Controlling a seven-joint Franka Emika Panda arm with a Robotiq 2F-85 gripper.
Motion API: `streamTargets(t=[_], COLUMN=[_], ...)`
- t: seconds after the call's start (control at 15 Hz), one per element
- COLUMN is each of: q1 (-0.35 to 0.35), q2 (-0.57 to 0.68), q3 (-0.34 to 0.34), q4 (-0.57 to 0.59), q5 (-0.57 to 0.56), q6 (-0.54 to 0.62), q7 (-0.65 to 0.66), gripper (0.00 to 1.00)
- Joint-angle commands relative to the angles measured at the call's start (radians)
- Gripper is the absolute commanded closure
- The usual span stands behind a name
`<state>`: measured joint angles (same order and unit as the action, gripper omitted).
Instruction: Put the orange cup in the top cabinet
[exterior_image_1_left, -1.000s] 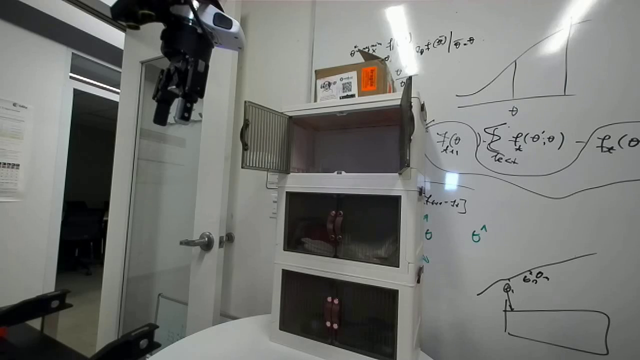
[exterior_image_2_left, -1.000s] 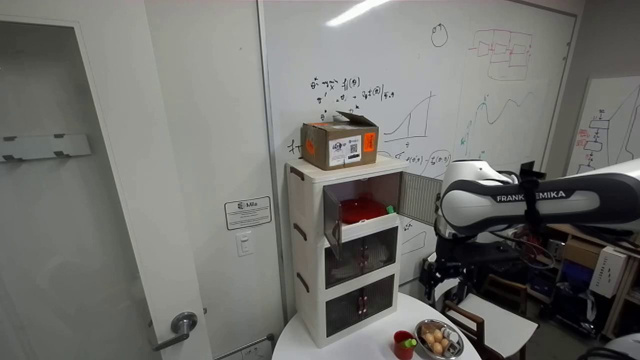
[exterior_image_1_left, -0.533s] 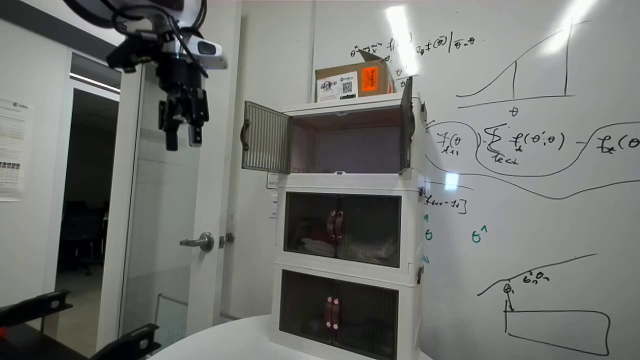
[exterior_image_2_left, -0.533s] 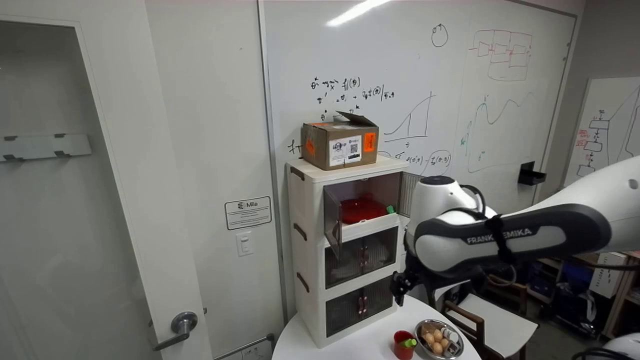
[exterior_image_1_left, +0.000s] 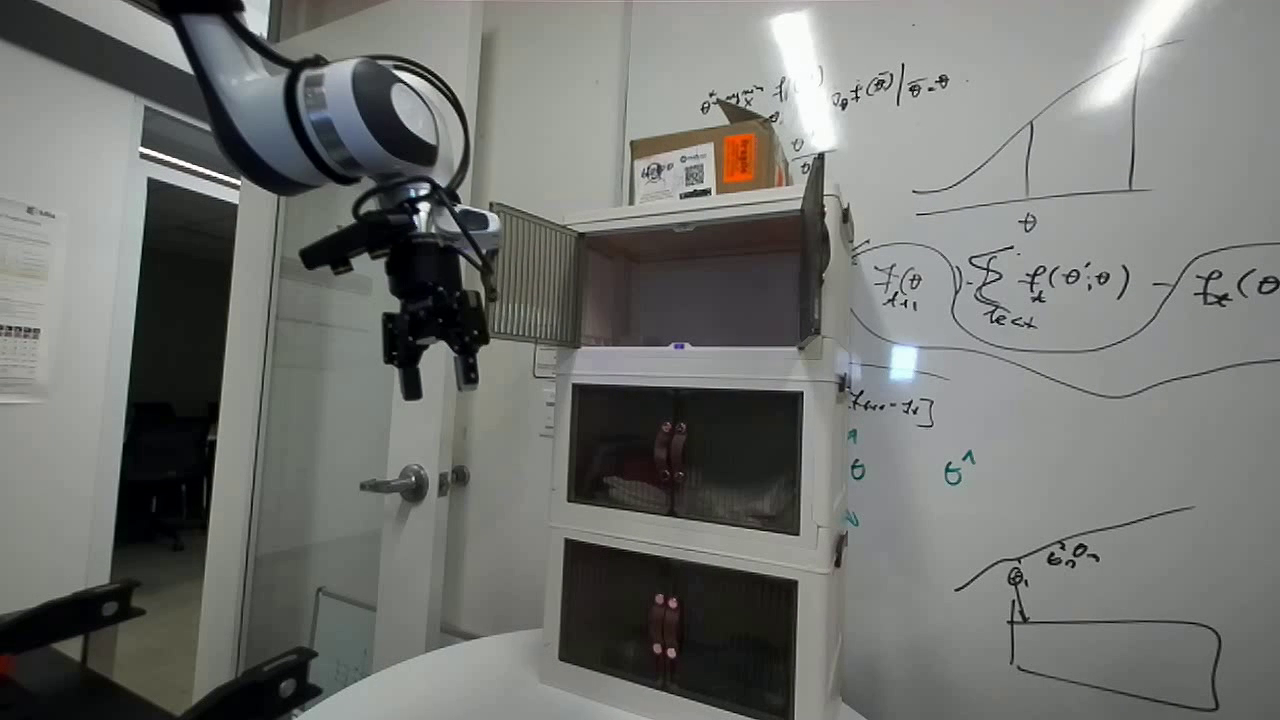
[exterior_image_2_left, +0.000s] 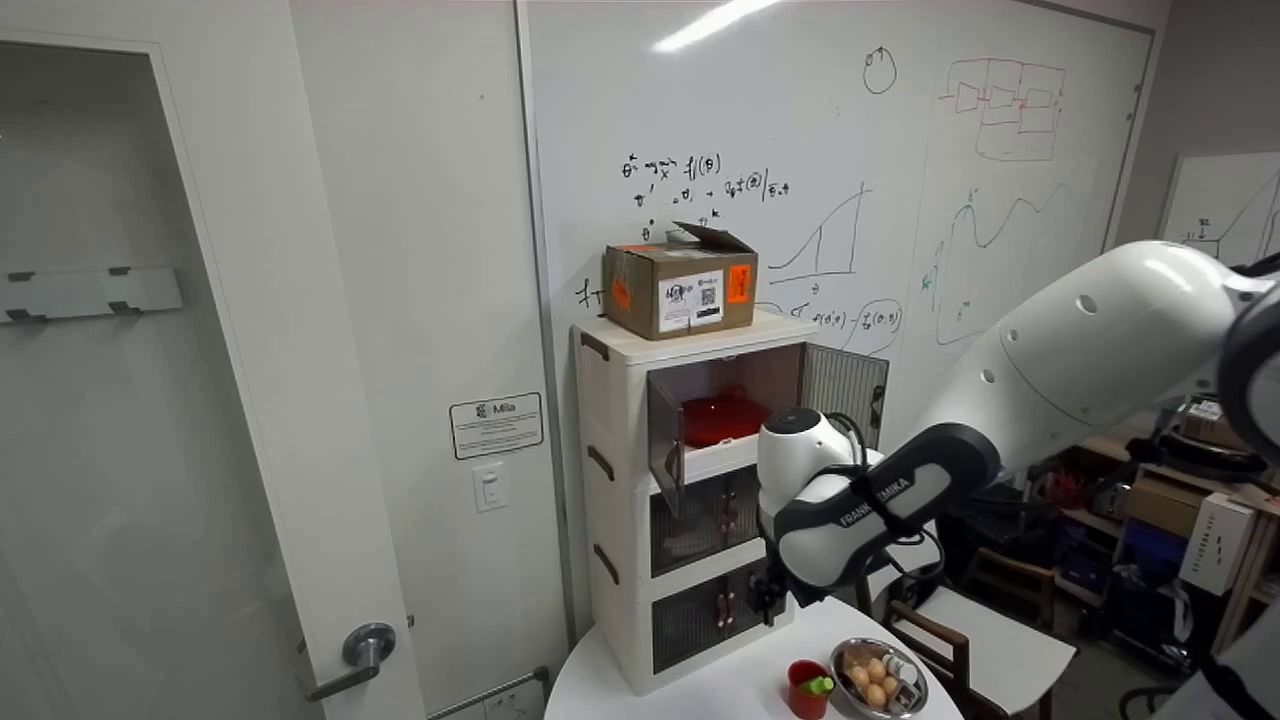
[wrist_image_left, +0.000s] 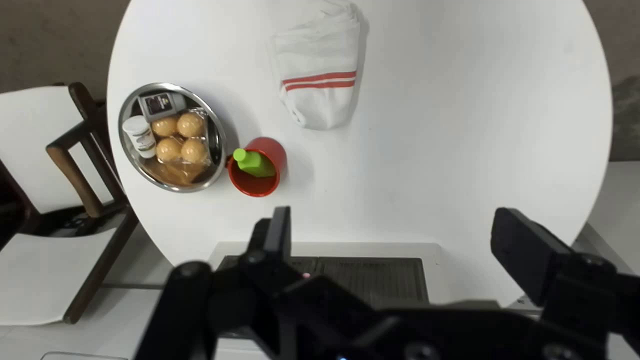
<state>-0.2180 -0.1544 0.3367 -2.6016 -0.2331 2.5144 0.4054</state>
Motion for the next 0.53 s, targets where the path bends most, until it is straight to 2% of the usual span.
streamTargets(t=[0.0,0.2,0.47], q1=[0.08,0.085,0.099], q2=[0.056,0.164,0.176], q3=[-0.123,-0.195,-0.193], q4=[0.024,0.078,0.092], q5=[-0.037,-0.046,-0.044], q6=[-0.004,-0.003,-0.002], q7=[0.006,-0.015,-0.016], gripper=[0.0,0.0,0.0])
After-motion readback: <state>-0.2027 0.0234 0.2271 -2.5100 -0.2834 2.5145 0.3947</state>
